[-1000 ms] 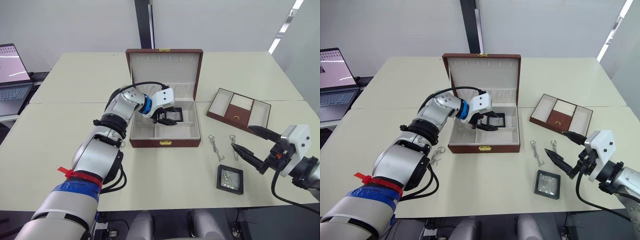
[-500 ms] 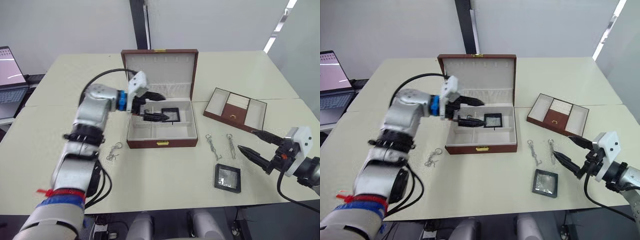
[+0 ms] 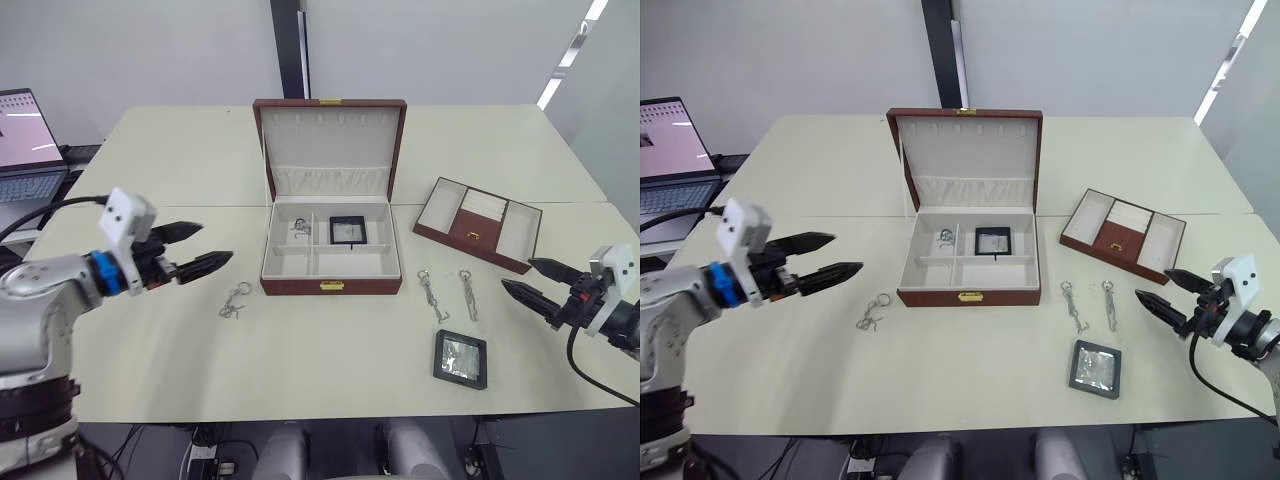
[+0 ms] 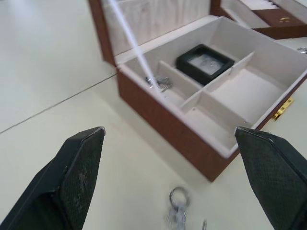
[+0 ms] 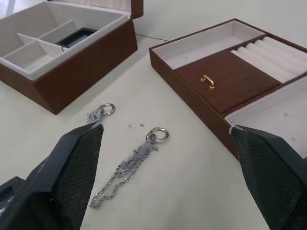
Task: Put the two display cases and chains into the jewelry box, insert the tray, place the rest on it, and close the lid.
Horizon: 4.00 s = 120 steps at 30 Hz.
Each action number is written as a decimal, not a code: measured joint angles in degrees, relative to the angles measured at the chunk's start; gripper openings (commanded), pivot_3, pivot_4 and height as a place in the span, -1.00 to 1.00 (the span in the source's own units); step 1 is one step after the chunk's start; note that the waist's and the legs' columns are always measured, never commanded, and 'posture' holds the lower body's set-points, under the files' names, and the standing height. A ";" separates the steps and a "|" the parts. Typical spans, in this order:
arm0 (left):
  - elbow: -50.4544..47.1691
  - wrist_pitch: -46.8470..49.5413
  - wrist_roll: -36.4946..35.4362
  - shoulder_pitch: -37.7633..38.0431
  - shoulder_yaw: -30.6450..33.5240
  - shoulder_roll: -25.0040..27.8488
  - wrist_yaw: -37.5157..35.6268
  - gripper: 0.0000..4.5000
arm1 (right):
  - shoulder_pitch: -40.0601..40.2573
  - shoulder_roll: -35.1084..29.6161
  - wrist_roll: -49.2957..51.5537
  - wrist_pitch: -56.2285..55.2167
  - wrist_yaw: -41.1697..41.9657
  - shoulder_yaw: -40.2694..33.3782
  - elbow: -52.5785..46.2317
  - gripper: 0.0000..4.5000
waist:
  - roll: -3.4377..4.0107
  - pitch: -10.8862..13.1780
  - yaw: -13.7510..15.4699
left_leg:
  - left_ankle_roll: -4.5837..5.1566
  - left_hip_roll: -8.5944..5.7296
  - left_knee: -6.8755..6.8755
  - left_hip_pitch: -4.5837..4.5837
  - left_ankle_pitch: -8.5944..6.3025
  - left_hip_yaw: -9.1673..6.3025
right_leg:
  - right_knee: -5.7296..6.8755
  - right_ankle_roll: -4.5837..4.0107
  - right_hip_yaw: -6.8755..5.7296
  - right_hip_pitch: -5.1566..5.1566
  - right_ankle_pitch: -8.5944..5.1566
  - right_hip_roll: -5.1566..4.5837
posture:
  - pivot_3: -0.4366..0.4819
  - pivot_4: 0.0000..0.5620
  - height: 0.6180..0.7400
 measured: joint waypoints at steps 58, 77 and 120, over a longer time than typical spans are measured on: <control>1.95 -21.37 -3.66 20.35 5.99 -15.31 24.99 0.99 | 2.23 0.34 1.02 1.92 4.61 4.40 -11.10 1.00 | 0.01 -0.03 0.14 | -0.01 0.00 -0.03 0.09 0.00 0.01 | -0.06 -0.07 -0.01 0.10 0.05 -0.01 | -0.05 -0.47 1.00; -6.30 -19.33 -3.04 20.91 -8.54 -22.73 30.51 0.99 | -6.68 -0.99 3.11 5.77 6.84 15.81 -24.73 1.00 | -0.01 -0.04 0.19 | -0.01 -0.03 -0.03 0.08 0.00 -0.02 | -0.08 -0.07 -0.04 0.10 0.05 0.02 | -0.05 -0.47 1.00; 4.05 -22.94 5.78 16.53 -16.62 -19.01 28.03 -0.28 | -6.84 -0.07 2.59 5.59 5.51 17.30 -24.05 1.00 | 1.09 -0.78 0.20 | 0.01 -0.10 -0.07 0.24 -0.01 0.00 | -0.21 -0.06 -0.04 0.34 0.04 -0.07 | -0.05 -0.47 1.00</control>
